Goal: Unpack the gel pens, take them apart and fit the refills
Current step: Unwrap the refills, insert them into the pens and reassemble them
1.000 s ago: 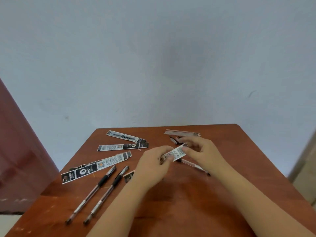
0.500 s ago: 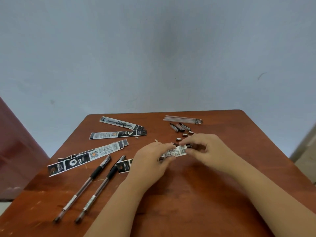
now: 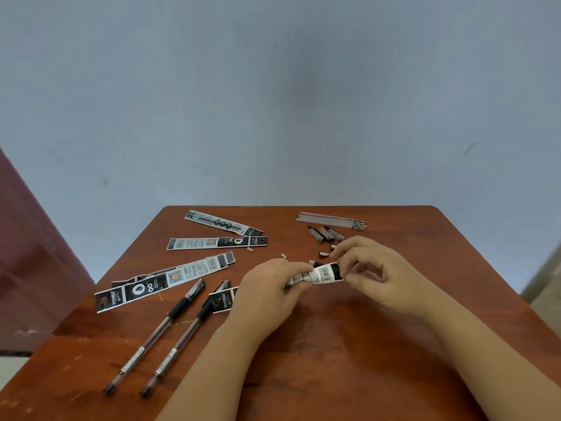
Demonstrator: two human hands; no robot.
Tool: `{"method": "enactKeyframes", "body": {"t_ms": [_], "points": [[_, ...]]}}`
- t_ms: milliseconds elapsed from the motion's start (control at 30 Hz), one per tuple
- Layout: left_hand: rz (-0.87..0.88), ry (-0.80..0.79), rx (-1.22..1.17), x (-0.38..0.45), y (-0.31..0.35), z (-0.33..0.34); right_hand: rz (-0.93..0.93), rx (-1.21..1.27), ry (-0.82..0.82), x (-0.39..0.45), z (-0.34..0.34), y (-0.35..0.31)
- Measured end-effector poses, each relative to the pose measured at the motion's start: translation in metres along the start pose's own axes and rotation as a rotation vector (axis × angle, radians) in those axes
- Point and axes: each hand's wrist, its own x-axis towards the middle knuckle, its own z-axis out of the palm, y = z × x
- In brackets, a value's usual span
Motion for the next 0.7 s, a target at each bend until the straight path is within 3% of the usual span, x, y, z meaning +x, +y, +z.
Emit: {"method": "enactKeyframes", "body": {"t_ms": [200, 400, 700], "points": [[0.085, 0.033, 0.016, 0.0, -0.001, 0.001, -0.011, -0.155, 0.123, 0.0, -0.004, 0.004], [0.084, 0.14, -0.036, 0.001, -0.005, 0.005, 0.044, -0.139, 0.162, 0.002, -0.002, 0.003], [0.049, 0.132, -0.078, -0.002, 0.001, 0.003, 0.146, 0.239, 0.153, -0.001, 0.001, -0.007]]}}
